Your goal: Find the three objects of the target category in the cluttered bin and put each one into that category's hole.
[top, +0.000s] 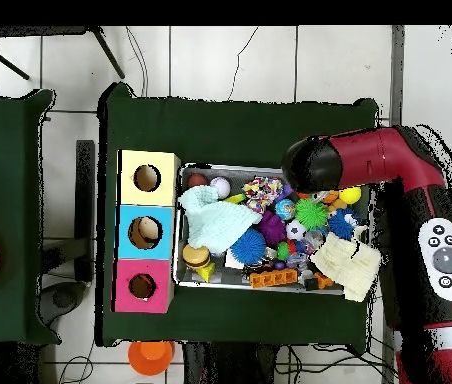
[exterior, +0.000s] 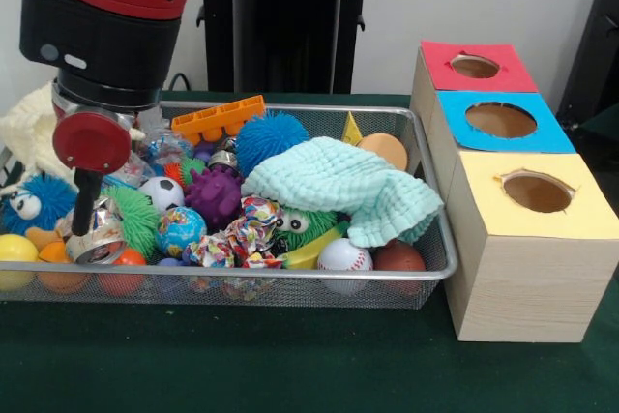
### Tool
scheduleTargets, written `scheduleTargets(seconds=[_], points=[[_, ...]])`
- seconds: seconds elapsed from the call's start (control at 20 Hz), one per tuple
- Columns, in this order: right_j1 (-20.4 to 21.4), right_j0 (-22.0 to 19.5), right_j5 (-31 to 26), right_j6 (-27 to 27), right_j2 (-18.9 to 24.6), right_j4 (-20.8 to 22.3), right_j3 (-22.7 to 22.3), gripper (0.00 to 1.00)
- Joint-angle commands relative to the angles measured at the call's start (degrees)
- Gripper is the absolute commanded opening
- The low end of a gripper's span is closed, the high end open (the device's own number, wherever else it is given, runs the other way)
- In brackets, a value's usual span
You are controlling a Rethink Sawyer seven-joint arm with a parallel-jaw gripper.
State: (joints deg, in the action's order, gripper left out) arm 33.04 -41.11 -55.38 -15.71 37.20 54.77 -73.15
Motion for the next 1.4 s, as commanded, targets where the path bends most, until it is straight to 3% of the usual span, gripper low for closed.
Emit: scheduleTargets(seconds=[0.05,0.2,0.5,0.8,1.4], points=[[-0.48,1.70,-5.96,7.82,-5.61,4.04,-0.76,1.00],[0.58,2.35,-5.77,9.22,-6.46,4.79,-0.76,1.00],[1.57,4.05,-2.43,6.32,-9.22,7.19,-1.69,1.00],[-0.57,5.91,-1.79,2.97,-11.65,7.89,-1.90,1.00],[-4.98,6.99,-0.21,1.55,-13.55,6.71,-1.53,1.00]])
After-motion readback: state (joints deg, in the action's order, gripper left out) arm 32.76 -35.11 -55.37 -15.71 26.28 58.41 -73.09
